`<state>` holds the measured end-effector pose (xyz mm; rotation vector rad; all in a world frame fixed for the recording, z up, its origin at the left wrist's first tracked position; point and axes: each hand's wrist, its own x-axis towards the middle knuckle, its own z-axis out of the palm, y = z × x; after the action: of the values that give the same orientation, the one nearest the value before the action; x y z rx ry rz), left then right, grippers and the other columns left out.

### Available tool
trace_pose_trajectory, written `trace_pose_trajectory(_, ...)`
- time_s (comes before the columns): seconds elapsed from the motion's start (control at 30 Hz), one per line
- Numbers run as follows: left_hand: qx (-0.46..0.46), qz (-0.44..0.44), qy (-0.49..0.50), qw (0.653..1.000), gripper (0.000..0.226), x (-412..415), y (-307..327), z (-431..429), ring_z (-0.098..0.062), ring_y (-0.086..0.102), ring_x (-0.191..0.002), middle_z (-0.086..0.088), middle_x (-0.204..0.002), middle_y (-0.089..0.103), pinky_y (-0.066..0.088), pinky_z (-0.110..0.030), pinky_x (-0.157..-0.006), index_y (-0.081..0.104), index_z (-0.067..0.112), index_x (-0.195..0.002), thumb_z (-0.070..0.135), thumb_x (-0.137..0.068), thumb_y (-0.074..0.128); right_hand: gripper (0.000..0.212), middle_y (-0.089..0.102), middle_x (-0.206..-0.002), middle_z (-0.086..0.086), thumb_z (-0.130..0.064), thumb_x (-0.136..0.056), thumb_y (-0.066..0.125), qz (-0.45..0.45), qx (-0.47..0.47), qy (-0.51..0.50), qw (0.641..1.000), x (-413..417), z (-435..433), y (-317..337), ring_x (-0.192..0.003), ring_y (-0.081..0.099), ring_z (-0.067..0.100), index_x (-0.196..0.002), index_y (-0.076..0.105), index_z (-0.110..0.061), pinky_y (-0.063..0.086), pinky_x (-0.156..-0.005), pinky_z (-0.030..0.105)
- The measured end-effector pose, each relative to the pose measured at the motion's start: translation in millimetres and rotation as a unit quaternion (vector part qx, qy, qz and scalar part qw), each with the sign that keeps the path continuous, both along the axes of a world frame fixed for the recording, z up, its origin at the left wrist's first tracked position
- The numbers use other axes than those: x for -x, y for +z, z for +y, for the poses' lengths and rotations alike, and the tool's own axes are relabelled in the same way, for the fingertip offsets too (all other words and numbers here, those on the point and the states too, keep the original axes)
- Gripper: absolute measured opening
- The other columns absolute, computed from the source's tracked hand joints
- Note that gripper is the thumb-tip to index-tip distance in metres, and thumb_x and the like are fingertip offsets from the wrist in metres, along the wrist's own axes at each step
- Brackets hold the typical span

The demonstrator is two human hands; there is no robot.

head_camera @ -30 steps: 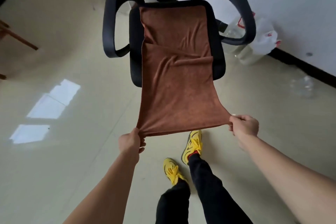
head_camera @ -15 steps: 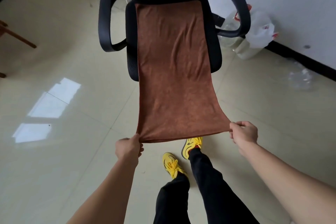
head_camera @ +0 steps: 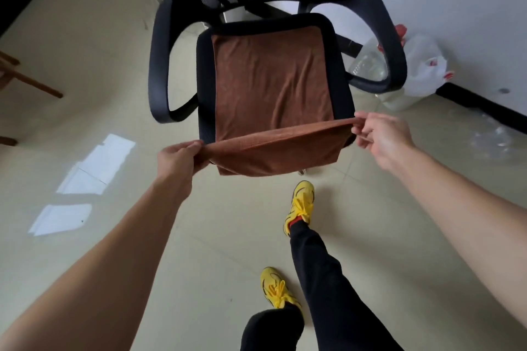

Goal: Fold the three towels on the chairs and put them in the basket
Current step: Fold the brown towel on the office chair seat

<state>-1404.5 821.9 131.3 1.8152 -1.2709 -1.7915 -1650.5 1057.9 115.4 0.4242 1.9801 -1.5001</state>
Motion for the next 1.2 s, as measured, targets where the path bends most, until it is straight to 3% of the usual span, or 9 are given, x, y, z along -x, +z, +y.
trace_pose_trajectory(0.1,-0.016,0.021,-0.044,0.999,0.004,39,5,-36,-0.016,0.066,-0.063,-0.007,-0.069,0.068,0.053,-0.022,-0.059,0.067,0.002,-0.083,-0.002,-0.083,0.067,0.034,0.065,-0.082,0.004,0.008,-0.078,0.059,0.057,-0.056,0.108,0.991,41,-29,-10,-0.066,0.06,0.011,-0.1,0.07,-0.016,0.048,-0.049,0.017)
trace_pose_trajectory(0.2,-0.03,0.019,-0.065,0.997,0.023,75,4,-71,-0.02,0.066,-0.066,-0.012,-0.074,0.068,0.054,-0.027,-0.066,0.065,-0.005,-0.096,-0.008,-0.075,0.072,0.022,0.065,-0.08,0.0,-0.007,-0.082,0.071,0.101,-0.08,0.178,0.975,84,-62,-20,-0.064,0.058,0.01,-0.102,0.071,-0.016,0.049,-0.052,0.016)
trace_pose_trajectory(0.3,0.008,-0.071,-0.159,0.985,0.025,105,-4,-97,-0.028,0.064,-0.076,-0.018,-0.085,0.067,0.056,-0.034,-0.078,0.067,-0.001,-0.09,-0.015,-0.069,0.07,0.012,0.065,-0.073,-0.002,-0.017,-0.082,0.074,0.138,-0.103,0.209,0.963,120,-90,-27,-0.062,0.059,0.012,-0.094,0.073,-0.018,0.052,-0.063,0.025)
trace_pose_trajectory(0.47,0.172,-0.266,-0.299,0.9,0.016,151,-26,-130,-0.03,0.062,-0.07,-0.016,-0.079,0.067,0.05,-0.035,-0.063,0.07,0.004,-0.091,0.001,-0.079,0.061,0.007,0.069,-0.072,0.003,-0.021,-0.083,0.073,0.134,-0.096,0.235,0.958,169,-129,-39,-0.065,0.062,0.018,-0.076,0.07,-0.022,0.051,-0.068,0.03)
trace_pose_trajectory(0.6,0.166,-0.211,-0.251,0.93,0.018,188,-45,-160,-0.016,0.044,-0.048,-0.003,-0.052,0.051,0.032,-0.025,-0.049,0.068,0.004,-0.083,0.02,-0.089,0.062,0.009,0.073,-0.091,0.009,-0.024,-0.083,0.072,0.104,-0.079,0.19,0.973,201,-150,-56,-0.085,0.068,0.021,-0.076,0.071,-0.02,0.055,-0.081,0.036)
trace_pose_trajectory(0.8,0.086,-0.105,-0.168,0.976,0.011,223,-75,-209,-0.024,0.059,-0.075,-0.012,-0.081,0.064,0.05,-0.037,-0.073,0.066,0.014,-0.072,0.014,-0.082,0.068,0.015,0.069,-0.082,-0.001,-0.026,-0.085,0.071,0.102,-0.079,0.135,0.982,227,-188,-87,-0.079,0.065,0.015,-0.071,0.066,-0.023,0.053,-0.078,0.028)
trace_pose_trajectory(0.93,0.045,-0.073,-0.108,0.99,0.008,248,-100,-232,-0.016,0.058,-0.059,-0.009,-0.078,0.061,0.052,-0.023,-0.051,0.062,0.013,-0.078,0.01,-0.085,0.064,0.012,0.063,-0.073,-0.01,-0.025,-0.089,0.068,0.109,-0.084,0.126,0.982,239,-213,-110,-0.065,0.058,0.003,-0.077,0.066,-0.022,0.047,-0.059,0.013)
trace_pose_trajectory(1.03,0.002,-0.076,-0.08,0.994,0.015,260,-127,-243,-0.009,0.055,-0.051,-0.004,-0.072,0.057,0.046,-0.018,-0.04,0.058,0.015,-0.077,0.012,-0.092,0.055,0.008,0.059,-0.072,-0.011,-0.028,-0.09,0.066,0.117,-0.109,0.139,0.977,249,-229,-130,-0.063,0.053,0.002,-0.084,0.066,-0.023,0.044,-0.057,0.015)
trace_pose_trajectory(1.2,-0.02,-0.121,-0.095,0.988,0.022,266,-162,-259,-0.015,0.057,-0.065,-0.008,-0.084,0.063,0.047,-0.023,-0.047,0.067,0.007,-0.103,0.018,-0.085,0.063,0.012,0.065,-0.084,-0.003,-0.034,-0.086,0.068,0.154,-0.174,0.147,0.961,262,-242,-161,-0.075,0.059,0.011,-0.09,0.071,-0.022,0.045,-0.066,0.024)
